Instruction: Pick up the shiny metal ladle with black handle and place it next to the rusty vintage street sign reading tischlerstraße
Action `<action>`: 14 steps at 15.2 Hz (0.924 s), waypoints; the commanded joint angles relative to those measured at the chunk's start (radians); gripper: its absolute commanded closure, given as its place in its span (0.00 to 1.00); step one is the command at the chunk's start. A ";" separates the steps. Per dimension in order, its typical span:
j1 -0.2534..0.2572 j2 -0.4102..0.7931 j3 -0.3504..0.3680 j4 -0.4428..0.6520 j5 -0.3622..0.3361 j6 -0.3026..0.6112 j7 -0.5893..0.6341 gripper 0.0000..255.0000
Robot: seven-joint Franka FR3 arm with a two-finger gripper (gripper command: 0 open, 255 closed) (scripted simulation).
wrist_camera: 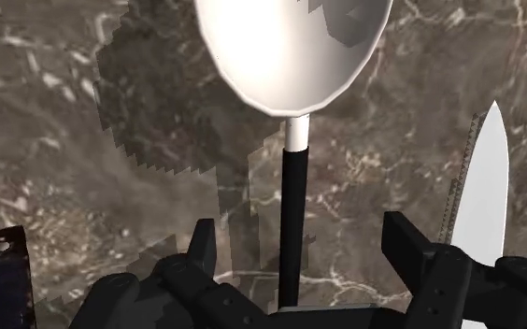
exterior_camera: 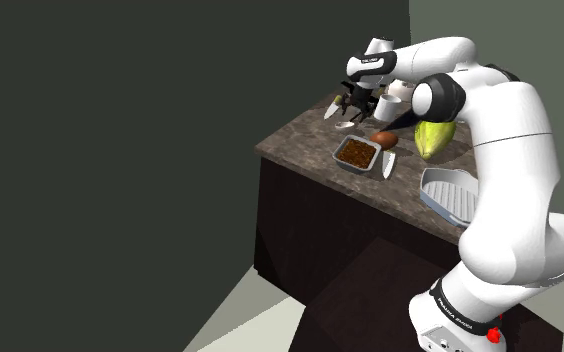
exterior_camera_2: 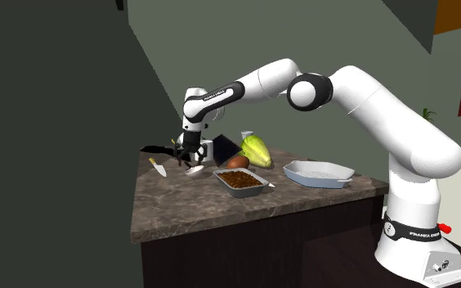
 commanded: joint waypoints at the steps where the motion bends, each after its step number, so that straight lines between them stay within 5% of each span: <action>1: 0.000 0.000 0.000 0.000 0.000 0.000 0.000 0.00; 6: 0.003 -0.062 -0.006 0.020 -0.008 -0.082 0.004 0.00; 14: 0.003 -0.062 -0.006 0.020 -0.008 -0.082 0.004 0.00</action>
